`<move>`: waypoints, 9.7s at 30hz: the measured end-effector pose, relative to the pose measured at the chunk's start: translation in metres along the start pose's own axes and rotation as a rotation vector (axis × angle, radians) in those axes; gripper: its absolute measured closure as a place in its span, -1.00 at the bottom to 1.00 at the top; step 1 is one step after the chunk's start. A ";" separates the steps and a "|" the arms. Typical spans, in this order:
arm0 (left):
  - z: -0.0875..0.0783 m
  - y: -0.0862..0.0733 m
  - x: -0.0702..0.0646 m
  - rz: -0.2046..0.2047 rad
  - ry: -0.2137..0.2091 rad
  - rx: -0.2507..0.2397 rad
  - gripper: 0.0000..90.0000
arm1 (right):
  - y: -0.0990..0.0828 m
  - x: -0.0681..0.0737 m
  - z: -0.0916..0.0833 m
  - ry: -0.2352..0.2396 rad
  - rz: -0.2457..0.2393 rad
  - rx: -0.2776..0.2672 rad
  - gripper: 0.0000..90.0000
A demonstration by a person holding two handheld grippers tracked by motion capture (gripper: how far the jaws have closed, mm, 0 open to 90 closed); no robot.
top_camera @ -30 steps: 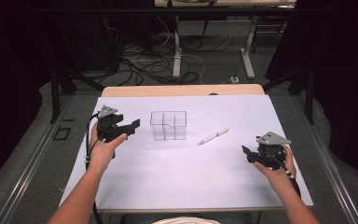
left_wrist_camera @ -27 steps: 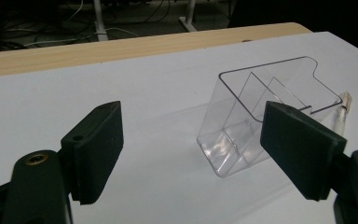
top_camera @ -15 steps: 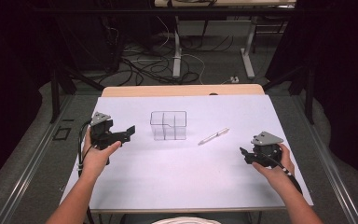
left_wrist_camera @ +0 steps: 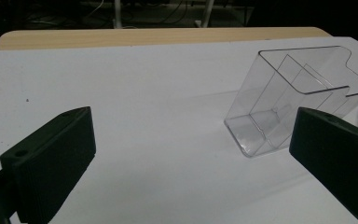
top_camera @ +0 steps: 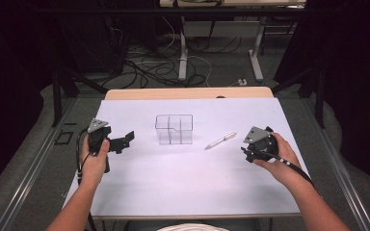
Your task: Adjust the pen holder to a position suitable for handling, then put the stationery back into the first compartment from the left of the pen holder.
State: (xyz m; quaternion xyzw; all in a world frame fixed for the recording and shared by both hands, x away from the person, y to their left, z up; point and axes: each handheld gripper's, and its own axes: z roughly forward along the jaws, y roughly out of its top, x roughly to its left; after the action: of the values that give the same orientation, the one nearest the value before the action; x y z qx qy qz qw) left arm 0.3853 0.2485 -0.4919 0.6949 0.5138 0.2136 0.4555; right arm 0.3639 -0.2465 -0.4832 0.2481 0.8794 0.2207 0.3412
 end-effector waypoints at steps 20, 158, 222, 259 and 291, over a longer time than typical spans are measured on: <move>0.002 -0.003 0.005 0.006 0.000 0.004 -1.00 | 0.039 -0.006 0.022 0.049 -0.316 -0.018 -0.15; 0.000 -0.011 0.005 0.028 0.017 0.026 -1.00 | 0.073 0.020 0.053 0.202 -0.639 0.041 0.77; 0.000 -0.011 0.005 0.035 0.015 0.023 -1.00 | 0.182 0.016 0.054 0.443 0.586 -0.560 0.77; 0.001 -0.010 0.006 0.031 0.010 0.023 -1.00 | 0.203 0.052 0.097 0.321 0.642 -0.641 0.77; 0.000 -0.010 0.005 0.034 0.010 0.023 -1.00 | 0.179 0.044 0.076 0.370 0.600 -0.495 0.03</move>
State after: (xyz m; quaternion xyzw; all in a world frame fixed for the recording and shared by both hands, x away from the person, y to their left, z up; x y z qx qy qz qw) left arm 0.3822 0.2536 -0.5015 0.7079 0.5064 0.2187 0.4412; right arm 0.4405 -0.0650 -0.4555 0.3599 0.7352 0.5552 0.1475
